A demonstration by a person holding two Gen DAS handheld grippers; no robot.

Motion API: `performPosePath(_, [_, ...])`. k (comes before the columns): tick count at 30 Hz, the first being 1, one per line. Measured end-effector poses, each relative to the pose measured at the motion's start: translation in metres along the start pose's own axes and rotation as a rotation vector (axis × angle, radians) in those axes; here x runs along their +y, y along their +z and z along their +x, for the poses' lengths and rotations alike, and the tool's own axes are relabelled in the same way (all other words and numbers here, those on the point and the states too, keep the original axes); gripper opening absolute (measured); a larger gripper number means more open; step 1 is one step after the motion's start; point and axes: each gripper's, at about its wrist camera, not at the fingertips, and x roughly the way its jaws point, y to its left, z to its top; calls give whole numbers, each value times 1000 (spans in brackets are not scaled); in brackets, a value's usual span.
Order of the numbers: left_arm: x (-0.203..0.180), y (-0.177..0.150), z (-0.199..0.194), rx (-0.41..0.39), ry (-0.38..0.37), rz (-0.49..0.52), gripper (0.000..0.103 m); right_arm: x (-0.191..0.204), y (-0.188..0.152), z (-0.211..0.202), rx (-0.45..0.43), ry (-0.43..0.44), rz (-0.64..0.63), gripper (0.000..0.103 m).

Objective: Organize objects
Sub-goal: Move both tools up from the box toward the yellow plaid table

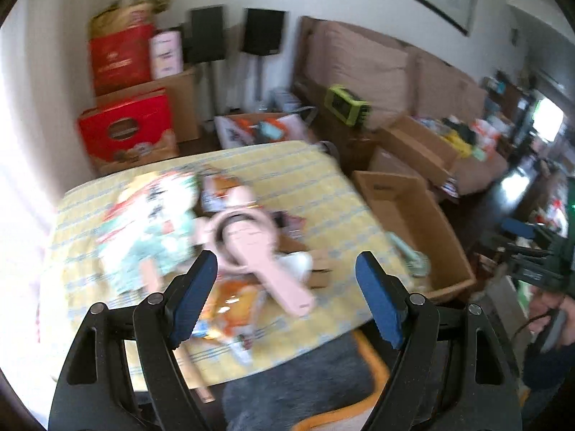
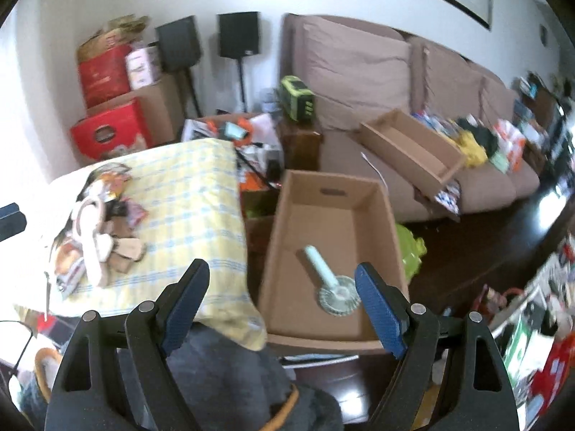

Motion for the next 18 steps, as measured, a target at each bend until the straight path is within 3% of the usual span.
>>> performPosePath(4, [43,-12,3,28,115,-90,78,27,5,2,-8,63,-38,85])
performPosePath(6, [60,-18,10,70,159,-101,84,32,5,3,-4,76,-44,85])
performPosePath(10, [94,-36,23,119,225,-153,84,50,5,8,12,100,-87,85])
performPosePath(18, [143,-61,39,186,252,-289,85,64,1,21,51,129,-116,86])
